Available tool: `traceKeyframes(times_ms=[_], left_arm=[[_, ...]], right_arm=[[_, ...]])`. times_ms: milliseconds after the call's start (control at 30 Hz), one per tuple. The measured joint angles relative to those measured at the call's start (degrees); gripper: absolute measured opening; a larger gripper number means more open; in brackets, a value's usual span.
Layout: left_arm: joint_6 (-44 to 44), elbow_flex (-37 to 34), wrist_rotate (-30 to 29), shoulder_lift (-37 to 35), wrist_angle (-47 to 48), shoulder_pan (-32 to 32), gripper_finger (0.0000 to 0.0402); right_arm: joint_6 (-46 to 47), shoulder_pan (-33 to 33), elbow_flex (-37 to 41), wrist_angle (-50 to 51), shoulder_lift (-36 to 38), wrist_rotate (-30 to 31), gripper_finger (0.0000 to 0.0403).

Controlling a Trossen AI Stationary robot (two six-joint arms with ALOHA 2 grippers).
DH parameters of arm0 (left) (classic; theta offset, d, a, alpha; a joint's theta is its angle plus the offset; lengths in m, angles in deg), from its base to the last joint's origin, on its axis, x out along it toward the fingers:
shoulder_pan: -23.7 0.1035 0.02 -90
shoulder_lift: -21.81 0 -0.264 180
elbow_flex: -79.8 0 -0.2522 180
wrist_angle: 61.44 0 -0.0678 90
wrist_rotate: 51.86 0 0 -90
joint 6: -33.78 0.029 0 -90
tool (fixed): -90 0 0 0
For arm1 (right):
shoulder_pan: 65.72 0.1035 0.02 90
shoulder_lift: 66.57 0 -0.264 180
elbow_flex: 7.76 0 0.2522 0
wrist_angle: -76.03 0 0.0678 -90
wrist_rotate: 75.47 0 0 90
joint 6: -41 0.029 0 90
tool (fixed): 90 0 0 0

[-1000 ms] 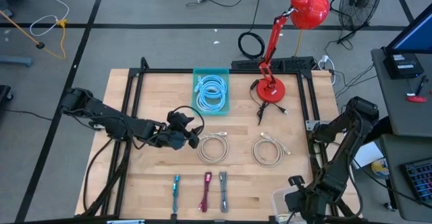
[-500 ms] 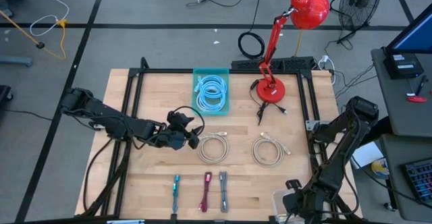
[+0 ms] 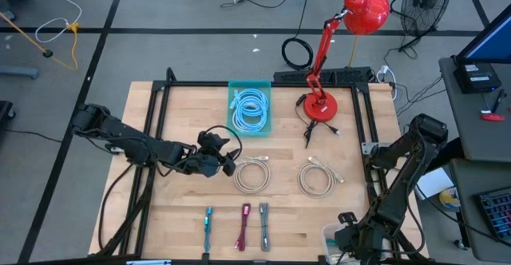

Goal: Pick & Place USB Port
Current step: Put the gray USB cable into the transparent bin

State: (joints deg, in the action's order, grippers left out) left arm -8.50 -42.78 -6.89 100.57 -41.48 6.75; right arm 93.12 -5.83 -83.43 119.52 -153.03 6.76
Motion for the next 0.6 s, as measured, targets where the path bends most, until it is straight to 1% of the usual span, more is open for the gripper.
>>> traceKeyframes(times_ms=[100,233,333,433,500,600], left_arm=[[-0.05,0.0,-0.13,0.0,-0.02,0.07,0.0262],[-0.02,0.0,-0.44,0.0,-0.2,0.42,0.0262],[0.0,0.01,-0.43,0.0,-0.2,0.97,0.0262],[0.02,0.02,-0.14,0.0,-0.2,1.25,0.0262],[-0.04,0.02,-0.08,0.0,-0.2,1.25,0.0262],[-1.3,0.02,0.02,0.0,0.09,1.3,0.0262]], right_arm=[[-2.92,-1.47,0.0,-0.39,1.03,-0.04,0.0149],[-8.77,-5.17,0.0,-1.01,4.49,0.91,0.0151],[-14.99,-8.98,0.0,-2.93,7.67,4.27,0.0145],[-22.38,-13.27,0.0,-6.2,10.94,9.73,0.0138],[-25.2,-15.83,0.0,-7.45,13.43,13.98,0.0134],[-28.56,-18.49,-0.02,-7.69,16.66,17.92,0.0131]])
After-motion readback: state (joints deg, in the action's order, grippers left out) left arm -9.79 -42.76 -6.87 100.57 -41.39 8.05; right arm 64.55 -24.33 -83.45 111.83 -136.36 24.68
